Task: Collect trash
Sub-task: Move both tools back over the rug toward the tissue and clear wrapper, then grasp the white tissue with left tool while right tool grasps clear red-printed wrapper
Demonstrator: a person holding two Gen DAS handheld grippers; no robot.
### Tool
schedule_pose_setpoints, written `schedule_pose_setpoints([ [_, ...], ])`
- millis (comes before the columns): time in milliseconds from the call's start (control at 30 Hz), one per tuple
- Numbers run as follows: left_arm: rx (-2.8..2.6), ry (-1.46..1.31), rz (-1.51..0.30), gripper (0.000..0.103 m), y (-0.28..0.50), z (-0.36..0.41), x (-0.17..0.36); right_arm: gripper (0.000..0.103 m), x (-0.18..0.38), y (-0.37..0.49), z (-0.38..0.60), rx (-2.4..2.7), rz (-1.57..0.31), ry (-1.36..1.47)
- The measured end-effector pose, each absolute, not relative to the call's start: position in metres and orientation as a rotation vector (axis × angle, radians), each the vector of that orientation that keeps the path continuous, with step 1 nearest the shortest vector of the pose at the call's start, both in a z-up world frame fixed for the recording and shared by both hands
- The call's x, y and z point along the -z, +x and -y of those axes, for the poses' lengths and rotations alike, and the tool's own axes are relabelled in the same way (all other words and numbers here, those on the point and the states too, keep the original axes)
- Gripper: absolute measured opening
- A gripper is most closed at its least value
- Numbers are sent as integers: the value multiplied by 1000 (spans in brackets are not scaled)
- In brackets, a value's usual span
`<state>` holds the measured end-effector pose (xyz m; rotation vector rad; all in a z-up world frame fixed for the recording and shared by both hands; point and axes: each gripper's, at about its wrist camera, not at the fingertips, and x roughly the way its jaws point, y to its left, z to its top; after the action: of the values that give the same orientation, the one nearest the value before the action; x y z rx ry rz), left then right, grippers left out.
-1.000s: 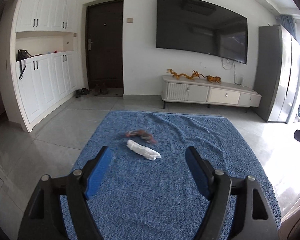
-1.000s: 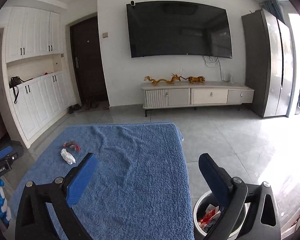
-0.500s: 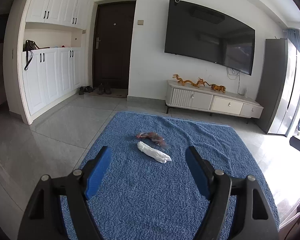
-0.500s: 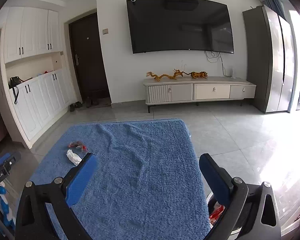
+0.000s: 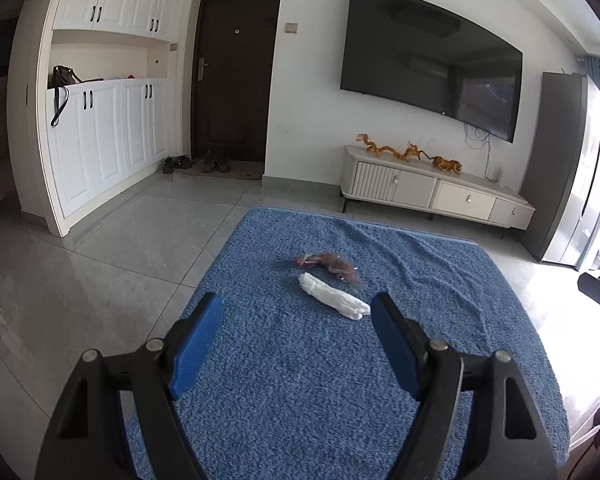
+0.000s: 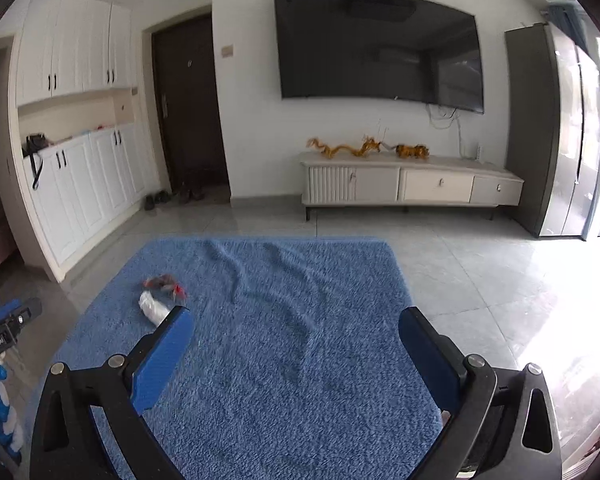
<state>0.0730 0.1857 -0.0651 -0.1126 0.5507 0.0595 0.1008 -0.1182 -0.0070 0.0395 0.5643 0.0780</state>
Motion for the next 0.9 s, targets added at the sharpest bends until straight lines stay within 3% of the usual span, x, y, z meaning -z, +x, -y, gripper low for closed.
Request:
schedule_pose_setpoints([
  [700, -56, -98, -703, 76, 138, -200, 115, 103, 48, 171, 67, -237, -707, -15],
  [900, 8, -155, -772, 76, 161, -210, 133, 88, 59, 198, 46, -326, -736, -49],
])
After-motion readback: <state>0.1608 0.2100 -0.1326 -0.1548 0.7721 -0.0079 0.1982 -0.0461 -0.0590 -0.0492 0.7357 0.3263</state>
